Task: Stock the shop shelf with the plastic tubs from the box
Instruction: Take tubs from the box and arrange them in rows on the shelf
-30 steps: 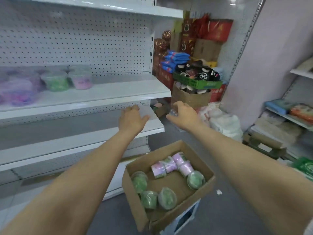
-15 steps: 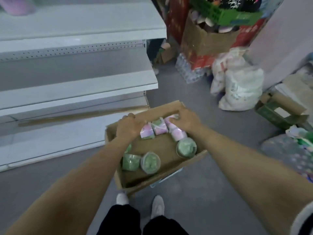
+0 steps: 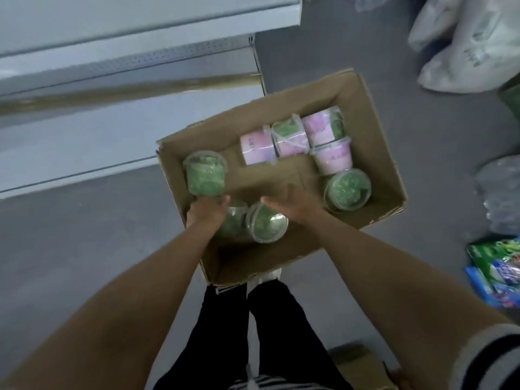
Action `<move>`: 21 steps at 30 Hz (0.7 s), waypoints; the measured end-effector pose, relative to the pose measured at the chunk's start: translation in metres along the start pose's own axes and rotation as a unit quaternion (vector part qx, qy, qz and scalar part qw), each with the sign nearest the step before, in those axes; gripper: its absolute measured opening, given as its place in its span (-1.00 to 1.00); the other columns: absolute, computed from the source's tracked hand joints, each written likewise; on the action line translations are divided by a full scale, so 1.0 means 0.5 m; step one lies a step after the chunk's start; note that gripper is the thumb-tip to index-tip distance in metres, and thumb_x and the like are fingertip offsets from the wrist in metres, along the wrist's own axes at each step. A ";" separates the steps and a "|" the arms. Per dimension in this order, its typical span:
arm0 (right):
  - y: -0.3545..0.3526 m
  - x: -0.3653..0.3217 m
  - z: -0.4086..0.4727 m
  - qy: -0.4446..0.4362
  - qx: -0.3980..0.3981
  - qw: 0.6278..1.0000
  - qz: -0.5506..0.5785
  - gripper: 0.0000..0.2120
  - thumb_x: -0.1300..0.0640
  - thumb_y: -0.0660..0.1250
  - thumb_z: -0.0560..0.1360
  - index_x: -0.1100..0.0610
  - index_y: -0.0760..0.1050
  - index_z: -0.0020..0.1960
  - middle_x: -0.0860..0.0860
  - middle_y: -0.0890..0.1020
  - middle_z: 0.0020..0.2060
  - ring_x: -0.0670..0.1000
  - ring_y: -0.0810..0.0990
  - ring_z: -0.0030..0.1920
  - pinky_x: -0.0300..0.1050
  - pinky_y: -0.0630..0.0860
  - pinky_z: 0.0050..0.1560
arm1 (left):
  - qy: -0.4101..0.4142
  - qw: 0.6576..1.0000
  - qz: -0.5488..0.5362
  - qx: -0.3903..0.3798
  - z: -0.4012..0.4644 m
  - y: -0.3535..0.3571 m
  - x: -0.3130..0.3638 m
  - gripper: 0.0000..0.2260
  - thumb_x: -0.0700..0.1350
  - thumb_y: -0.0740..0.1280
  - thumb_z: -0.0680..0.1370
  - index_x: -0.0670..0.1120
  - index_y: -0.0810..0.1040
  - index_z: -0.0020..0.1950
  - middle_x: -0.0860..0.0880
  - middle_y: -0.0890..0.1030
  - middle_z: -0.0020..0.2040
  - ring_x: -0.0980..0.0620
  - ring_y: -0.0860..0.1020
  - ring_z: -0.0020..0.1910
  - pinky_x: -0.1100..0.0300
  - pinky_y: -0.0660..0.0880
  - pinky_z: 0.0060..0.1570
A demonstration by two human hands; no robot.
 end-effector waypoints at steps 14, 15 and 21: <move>0.045 0.069 0.084 0.082 -0.094 0.989 0.083 -0.22 0.00 0.51 0.40 0.12 0.26 0.51 0.08 0.45 0.36 0.07 0.48 0.26 -0.12 0.46 0.07 | -0.105 0.986 -0.096 -0.088 0.054 0.009 0.018 -0.64 0.16 0.27 0.53 -0.14 0.47 0.05 -0.14 0.52 -0.08 -0.19 0.57 -0.11 -0.08 0.61 -0.04; 0.039 0.082 0.084 0.096 -0.095 0.987 0.092 -0.24 0.05 0.52 0.40 0.14 0.28 0.50 0.07 0.46 0.35 0.05 0.48 0.25 -0.13 0.45 0.09 | -0.127 0.978 -0.128 -0.105 0.053 0.007 0.021 -0.68 0.12 0.30 0.53 -0.14 0.47 0.04 -0.14 0.49 -0.12 -0.18 0.55 -0.16 -0.10 0.63 -0.07; 0.048 0.144 0.090 0.109 -0.067 0.988 0.089 -0.62 0.02 0.57 0.35 0.20 0.66 0.07 0.12 0.71 -0.04 0.10 0.67 0.01 0.06 0.59 0.16 | -0.237 0.908 -0.316 -0.143 0.042 0.031 0.018 -0.68 -0.09 0.43 0.49 -0.15 0.45 0.17 -0.15 0.46 0.10 -0.21 0.52 0.07 -0.09 0.61 -0.13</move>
Point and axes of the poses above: each hand's wrist, its own z-axis towards the middle knuckle, its own y-axis out of the palm, x = y × z, the point moved 1 cm from there along z, towards the middle knuckle
